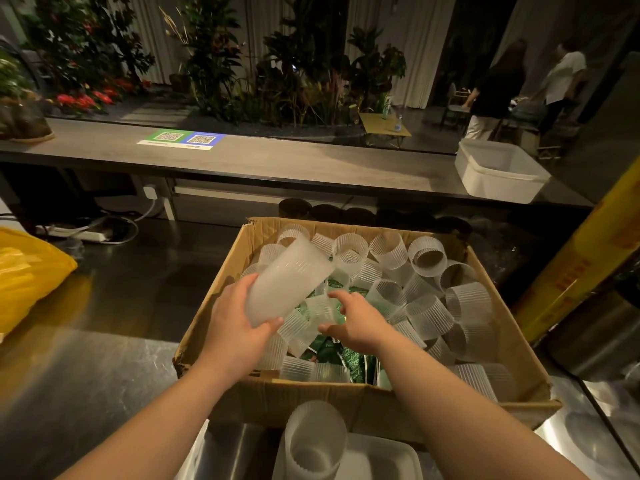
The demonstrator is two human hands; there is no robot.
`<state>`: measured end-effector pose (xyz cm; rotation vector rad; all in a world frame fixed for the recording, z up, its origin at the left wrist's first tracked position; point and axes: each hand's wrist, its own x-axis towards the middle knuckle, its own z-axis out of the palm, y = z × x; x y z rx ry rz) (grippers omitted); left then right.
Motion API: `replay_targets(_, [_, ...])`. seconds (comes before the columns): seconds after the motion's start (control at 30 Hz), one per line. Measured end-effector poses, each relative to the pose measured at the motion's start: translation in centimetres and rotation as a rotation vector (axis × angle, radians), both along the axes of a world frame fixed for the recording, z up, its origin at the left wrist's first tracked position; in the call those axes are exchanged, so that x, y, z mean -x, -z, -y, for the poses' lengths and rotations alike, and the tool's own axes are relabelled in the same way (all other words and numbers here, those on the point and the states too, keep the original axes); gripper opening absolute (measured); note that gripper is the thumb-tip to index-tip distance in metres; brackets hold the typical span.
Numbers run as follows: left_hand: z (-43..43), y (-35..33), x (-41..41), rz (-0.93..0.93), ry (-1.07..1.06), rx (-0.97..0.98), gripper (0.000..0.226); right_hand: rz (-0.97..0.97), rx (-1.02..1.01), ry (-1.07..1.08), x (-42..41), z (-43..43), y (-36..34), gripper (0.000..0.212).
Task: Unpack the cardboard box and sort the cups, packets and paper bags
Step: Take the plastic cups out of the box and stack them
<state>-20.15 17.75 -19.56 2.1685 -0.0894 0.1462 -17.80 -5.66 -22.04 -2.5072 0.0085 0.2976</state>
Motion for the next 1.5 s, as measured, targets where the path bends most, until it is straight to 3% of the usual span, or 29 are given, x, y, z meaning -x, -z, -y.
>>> replay_targets(0.07, [0.3, -0.1, 0.2, 0.017, 0.005, -0.019, 0.078, -0.002, -0.041, 0.075, -0.4, -0.6, 0.0, 0.082])
replay_targets(0.13, [0.3, -0.1, 0.3, 0.027, 0.016, -0.04, 0.078, -0.03, -0.158, 0.191, -1.1, -0.8, 0.2, 0.077])
replay_targets(0.27, [0.2, 0.0, 0.3, 0.016, 0.027, -0.069, 0.081, -0.073, -0.549, 0.379, -0.9, 0.6, -0.5, 0.041])
replay_targets(0.37, [0.0, 0.3, 0.2, -0.004, 0.053, -0.088, 0.083, 0.02, -0.828, 0.526, -0.1, 2.9, -2.3, 0.01])
replay_targets(0.5, [0.0, 0.5, 0.1, -0.017, 0.11, -0.15, 0.082, 0.226, -1.141, 0.568, 1.3, 4.7, -5.0, 0.014])
replay_targets(0.63, [0.2, 0.4, 0.2, 0.012, 0.154, -0.2, 0.08, 0.267, -1.102, 0.329, 1.8, 3.8, -6.1, 0.019])
replay_targets(0.77, [0.1, 0.4, 0.2, 0.005, 0.16, -0.187, 0.081, 0.214, -1.011, 0.283, 1.8, 3.0, -5.9, 0.027])
replay_targets(0.93, [0.0, 0.3, 0.2, -0.007, 0.158, -0.183, 0.08, 0.141, -0.841, 0.156, 2.3, 1.0, -4.9, 0.012])
replay_targets(1.0, [0.1, 0.3, 0.2, -0.013, 0.12, -0.147, 0.08, 0.137, -0.999, 0.185, 2.2, 0.2, -4.9, 0.022])
replay_targets(1.07, [0.1, 0.3, 0.2, 0.004, 0.071, -0.1, 0.08, 0.16, -1.201, 0.39, 1.6, -0.2, -5.3, 0.023])
replay_targets(1.13, [0.1, 0.3, 0.2, 0.051, 0.026, -0.071, 0.078, 0.152, -0.985, 0.486, 0.7, -0.3, -5.2, 0.016])
replay_targets(1.2, [0.1, 0.3, 0.0, 0.077, -0.016, -0.057, 0.077, 0.017, -0.51, 0.301, 0.3, -0.9, -4.4, 0.014])
replay_targets(1.3, [0.1, 0.4, -0.1, 0.075, -0.058, -0.035, 0.08, -0.044, 0.062, -0.084, 0.5, -3.3, -2.7, 0.057])
replay_targets(1.4, [0.1, 0.5, -0.1, 0.081, -0.072, -0.028, 0.079, -0.005, 0.273, -0.23, 0.5, -6.2, -1.8, 0.081])
replay_targets(1.5, [0.0, 0.6, -0.2, 0.076, -0.061, -0.035, 0.079, 0.027, 0.458, -0.253, 0.0, -7.2, -1.1, 0.082])
